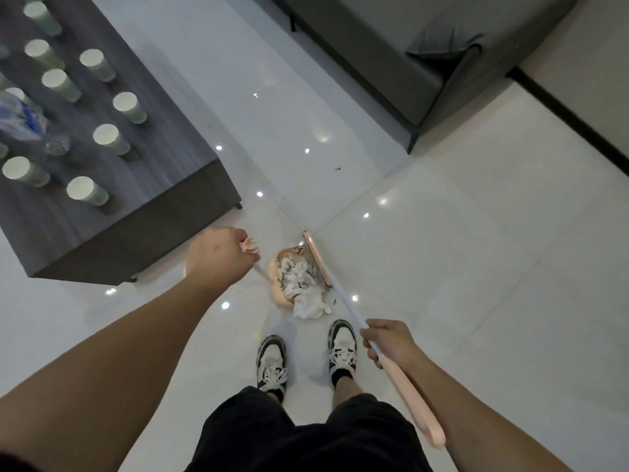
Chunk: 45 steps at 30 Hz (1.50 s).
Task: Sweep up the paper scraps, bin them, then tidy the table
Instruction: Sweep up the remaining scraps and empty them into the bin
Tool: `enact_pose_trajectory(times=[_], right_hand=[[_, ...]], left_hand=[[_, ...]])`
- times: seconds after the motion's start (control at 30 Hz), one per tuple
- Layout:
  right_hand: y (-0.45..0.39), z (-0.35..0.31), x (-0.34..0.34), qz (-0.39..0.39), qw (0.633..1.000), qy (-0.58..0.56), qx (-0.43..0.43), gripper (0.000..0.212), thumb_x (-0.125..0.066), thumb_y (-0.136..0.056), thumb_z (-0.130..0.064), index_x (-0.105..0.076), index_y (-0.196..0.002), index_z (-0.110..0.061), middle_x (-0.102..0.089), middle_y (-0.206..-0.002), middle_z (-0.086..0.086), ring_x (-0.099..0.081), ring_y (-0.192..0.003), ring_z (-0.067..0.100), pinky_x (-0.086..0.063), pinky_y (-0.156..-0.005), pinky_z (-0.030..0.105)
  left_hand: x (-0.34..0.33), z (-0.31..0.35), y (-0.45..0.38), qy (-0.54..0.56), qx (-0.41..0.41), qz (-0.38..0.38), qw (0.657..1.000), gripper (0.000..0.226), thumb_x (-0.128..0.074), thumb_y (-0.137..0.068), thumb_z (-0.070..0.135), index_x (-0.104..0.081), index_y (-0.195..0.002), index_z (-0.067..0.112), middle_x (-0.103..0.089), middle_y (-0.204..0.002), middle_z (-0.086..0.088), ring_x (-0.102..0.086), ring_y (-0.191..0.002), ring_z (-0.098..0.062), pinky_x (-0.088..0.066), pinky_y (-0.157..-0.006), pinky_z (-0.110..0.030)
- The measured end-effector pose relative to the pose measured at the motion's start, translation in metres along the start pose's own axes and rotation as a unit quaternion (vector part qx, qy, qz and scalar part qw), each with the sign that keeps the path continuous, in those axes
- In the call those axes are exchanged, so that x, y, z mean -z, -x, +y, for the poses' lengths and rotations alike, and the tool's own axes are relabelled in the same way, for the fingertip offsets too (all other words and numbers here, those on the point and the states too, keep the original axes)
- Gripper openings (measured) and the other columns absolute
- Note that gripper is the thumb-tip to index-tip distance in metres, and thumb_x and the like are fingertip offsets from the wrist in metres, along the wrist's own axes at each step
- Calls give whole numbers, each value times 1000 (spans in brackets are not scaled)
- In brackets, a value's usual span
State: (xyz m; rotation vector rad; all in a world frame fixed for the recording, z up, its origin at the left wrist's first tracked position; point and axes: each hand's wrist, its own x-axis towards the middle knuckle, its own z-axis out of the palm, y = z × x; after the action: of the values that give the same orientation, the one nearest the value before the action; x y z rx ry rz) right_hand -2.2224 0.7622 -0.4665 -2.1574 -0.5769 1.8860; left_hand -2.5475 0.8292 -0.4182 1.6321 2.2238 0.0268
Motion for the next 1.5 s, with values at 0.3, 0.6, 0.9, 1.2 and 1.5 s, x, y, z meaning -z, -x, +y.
enact_pose_trajectory(times=[0.3, 0.6, 0.9, 1.2, 1.5], right_hand=[[-7, 24, -25, 63, 997, -37, 1, 46, -67, -86, 2, -55, -128, -10, -63, -73, 18, -53, -47, 19, -44, -40, 23], [17, 52, -66, -22, 996, -74, -39, 24, -70, -86, 0, -64, -106, -13, -61, -65, 13, -49, -42, 18, -37, -36, 21], [32, 11, -26, 21, 1000, -12, 13, 6, -67, -85, 2, -66, -86, -4, -59, -57, 11, -48, -38, 18, -38, -37, 21], [-6, -45, 22, -29, 985, 158, 56, 12, -64, -85, 5, -58, -78, -2, -55, -61, 15, -48, -43, 20, -42, -41, 24], [-29, -20, 0, -92, 959, 268, 26, 7, -61, -85, 7, -58, -80, 4, -53, -62, 17, -48, -42, 23, -41, -41, 26]], left_hand=[[9, -13, -4, -23, -47, -47, 998, 15, -70, -74, 35, -65, -73, 21, -59, -66, 5, -57, -64, -17, -53, -58, -29], [7, -37, -7, -29, -58, -19, 998, 18, -70, -72, 40, -67, -77, 23, -61, -70, 6, -59, -68, -19, -54, -63, -31], [11, -38, 18, 1, -1, -10, 1000, 21, -73, -72, 45, -68, -80, 25, -63, -72, 7, -59, -69, -17, -52, -61, -28], [12, -49, 113, 71, 198, 75, 975, 25, -74, -69, 47, -66, -65, 23, -61, -59, 7, -57, -59, -15, -52, -56, -31], [-10, -80, 256, 180, 424, 157, 874, 27, -73, -62, 44, -59, -57, 21, -57, -51, 4, -56, -48, -15, -47, -46, -29]])
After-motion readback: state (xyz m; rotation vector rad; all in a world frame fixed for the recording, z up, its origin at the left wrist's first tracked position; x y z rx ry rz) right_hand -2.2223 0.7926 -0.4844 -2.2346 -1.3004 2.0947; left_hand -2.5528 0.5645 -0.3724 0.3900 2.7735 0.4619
